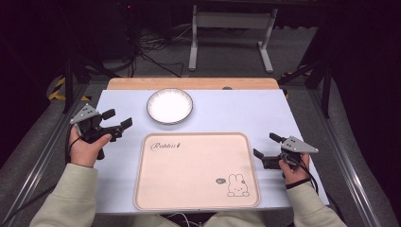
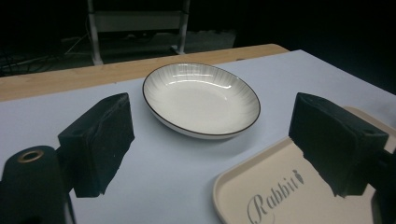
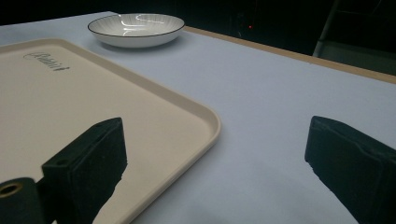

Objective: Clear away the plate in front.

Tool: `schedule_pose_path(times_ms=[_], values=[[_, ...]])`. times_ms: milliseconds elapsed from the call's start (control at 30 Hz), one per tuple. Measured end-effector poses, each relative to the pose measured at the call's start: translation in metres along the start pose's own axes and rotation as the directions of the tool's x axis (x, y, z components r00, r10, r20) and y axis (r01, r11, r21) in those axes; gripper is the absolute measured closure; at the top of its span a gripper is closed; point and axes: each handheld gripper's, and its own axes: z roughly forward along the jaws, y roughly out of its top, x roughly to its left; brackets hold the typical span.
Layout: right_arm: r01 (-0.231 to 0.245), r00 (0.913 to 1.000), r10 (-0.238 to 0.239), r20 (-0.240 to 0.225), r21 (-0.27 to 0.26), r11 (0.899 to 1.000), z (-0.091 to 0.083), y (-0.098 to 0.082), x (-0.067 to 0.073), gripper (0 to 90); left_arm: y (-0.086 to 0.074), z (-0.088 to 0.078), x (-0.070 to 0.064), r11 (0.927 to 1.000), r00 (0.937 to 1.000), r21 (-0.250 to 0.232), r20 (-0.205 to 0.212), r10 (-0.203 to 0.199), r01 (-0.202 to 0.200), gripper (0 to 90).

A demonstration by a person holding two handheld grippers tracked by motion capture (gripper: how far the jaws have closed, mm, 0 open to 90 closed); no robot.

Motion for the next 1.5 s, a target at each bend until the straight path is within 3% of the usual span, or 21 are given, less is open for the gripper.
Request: schedule_pose_path(times_ms=[100,233,533,600,667,733,800,900,967,1067,1200,1300,1367,1500], values=[[0.000,1.0000,0.000,-0.001,0.005,1.000,0.000,0.000,0.000,5.8,0.007,0.011,0.001,0.9996,0.9998,0.027,-0.015,0.009,-0.009,14.3],[0.003,1.0000,-0.003,-0.004,0.002,1.000,0.001,0.000,0.000,5.8,0.016,0.019,0.006,0.9982,0.9998,0.057,-0.004,-0.018,0.018,19.1],[0.007,1.0000,-0.007,-0.003,0.005,1.000,0.000,0.000,0.000,5.8,0.032,0.038,0.014,0.9969,0.9994,0.072,-0.016,-0.030,0.031,20.2],[0.008,1.0000,-0.008,-0.003,0.005,1.000,0.000,0.000,0.000,5.8,0.036,0.045,0.014,0.9957,0.9995,0.089,-0.020,-0.025,0.027,19.8],[0.005,1.0000,-0.005,-0.006,0.004,1.000,0.000,0.000,0.000,5.8,0.042,0.051,0.015,0.9906,0.9995,0.136,-0.028,0.016,-0.012,19.5],[0.003,1.0000,-0.003,-0.004,0.002,1.000,0.001,0.000,0.000,5.8,0.045,0.056,0.017,0.9886,0.9987,0.148,-0.036,0.035,-0.029,22.6],[0.006,1.0000,-0.006,-0.005,0.001,1.000,0.000,0.000,0.000,5.8,0.047,0.061,0.021,0.9880,0.9995,0.154,-0.029,0.009,-0.005,24.9],[0.009,0.9999,-0.009,-0.005,0.000,1.000,0.000,0.000,0.000,5.8,0.046,0.069,0.024,0.9853,0.9988,0.166,-0.031,-0.037,0.042,20.1],[0.008,0.9999,-0.008,-0.007,0.000,1.000,0.000,0.000,0.000,5.8,0.046,0.073,0.028,0.9830,0.9967,0.174,-0.067,-0.047,0.058,17.9],[0.009,0.9999,-0.009,-0.007,-0.001,1.000,0.000,0.000,0.000,5.8,0.044,0.080,0.035,0.9754,0.9917,0.187,-0.076,-0.103,0.116,18.7],[0.012,0.9999,-0.012,-0.006,-0.001,1.000,0.000,0.000,0.001,5.8,0.044,0.090,0.039,0.9692,0.9887,0.209,-0.101,-0.111,0.130,20.0],[0.015,0.9999,-0.015,-0.007,-0.001,1.000,0.000,0.000,0.001,5.8,0.047,0.099,0.039,0.9685,0.9908,0.228,-0.113,-0.075,0.099,23.1],[0.015,0.9999,-0.015,-0.007,-0.005,1.000,0.000,0.000,0.001,5.8,0.048,0.107,0.039,0.9640,0.9922,0.253,-0.113,-0.053,0.081,24.0],[0.015,0.9999,-0.015,-0.008,-0.007,1.000,-0.001,0.000,0.001,5.8,0.047,0.116,0.040,0.9498,0.9874,0.284,-0.123,-0.100,0.131,37.4]])
